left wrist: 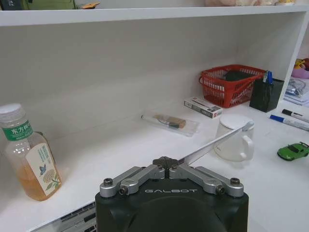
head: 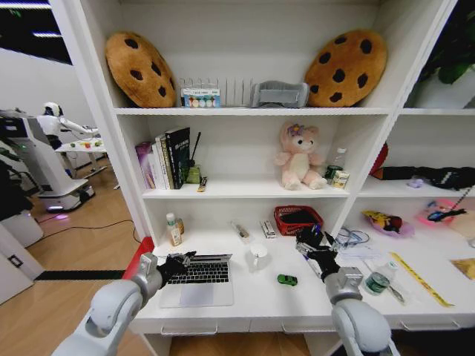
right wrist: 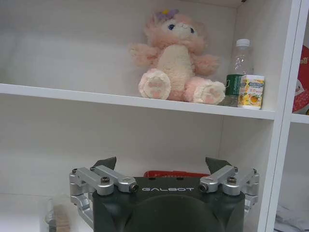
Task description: Organize the objects on the table.
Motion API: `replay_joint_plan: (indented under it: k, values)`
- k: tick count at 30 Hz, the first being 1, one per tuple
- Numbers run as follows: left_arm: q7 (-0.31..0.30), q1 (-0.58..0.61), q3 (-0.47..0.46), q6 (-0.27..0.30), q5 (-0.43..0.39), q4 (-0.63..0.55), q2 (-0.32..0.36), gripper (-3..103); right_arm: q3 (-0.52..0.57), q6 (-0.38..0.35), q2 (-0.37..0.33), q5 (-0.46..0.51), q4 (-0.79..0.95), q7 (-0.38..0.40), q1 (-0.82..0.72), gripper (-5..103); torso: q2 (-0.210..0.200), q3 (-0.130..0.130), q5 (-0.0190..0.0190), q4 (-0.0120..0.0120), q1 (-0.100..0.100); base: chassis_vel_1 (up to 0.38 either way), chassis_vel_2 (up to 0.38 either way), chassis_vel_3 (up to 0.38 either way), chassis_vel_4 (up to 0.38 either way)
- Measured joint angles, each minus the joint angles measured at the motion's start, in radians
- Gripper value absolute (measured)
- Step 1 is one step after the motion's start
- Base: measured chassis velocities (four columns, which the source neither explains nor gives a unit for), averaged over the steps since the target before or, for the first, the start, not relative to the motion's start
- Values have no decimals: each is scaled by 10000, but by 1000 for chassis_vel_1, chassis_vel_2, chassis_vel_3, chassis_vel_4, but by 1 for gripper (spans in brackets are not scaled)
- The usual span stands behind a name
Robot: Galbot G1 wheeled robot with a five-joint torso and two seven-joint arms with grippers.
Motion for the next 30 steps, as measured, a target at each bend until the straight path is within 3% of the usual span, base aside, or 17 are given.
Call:
replay_joint_plan:
  k: [8,10,12,15,17,21,24,30]
  values:
    - [484,482,-161,-128,460,-310,164,0,-173,29,22,-167,-104,-30,42,100,0,0,1,0,0,0,0,0,0]
    - [344,414,-102,-226,377,-302,142,0,-190,46,27,-199,-131,-33,42,100,0,0,1,0,0,0,0,0,0]
    - [-369,-31,-12,-393,-123,-88,-25,0,-196,63,25,-212,-159,-35,24,100,0,0,1,0,0,0,0,0,0]
    - [-836,-618,31,-476,-509,267,-205,0,-179,90,9,-226,-196,-35,8,100,0,1,1,-4,0,0,0,0,0]
    - [-888,-908,52,-480,-547,538,-269,0,-160,101,-4,-236,-225,-35,1,100,0,0,2,-4,0,0,0,0,0]
    - [-689,-1164,171,-467,-319,887,-298,0,-138,119,-35,-250,-272,-37,0,100,0,1,2,-3,1,0,0,0,0]
    - [45,-1421,441,-428,529,1282,-336,0,-136,127,-62,-255,-359,-42,10,100,-1,1,1,-2,0,0,0,0,0]
    - [684,-1425,540,-257,909,1262,-217,0,-109,139,-73,-264,-469,-44,76,100,-1,1,1,-2,0,0,0,0,0]
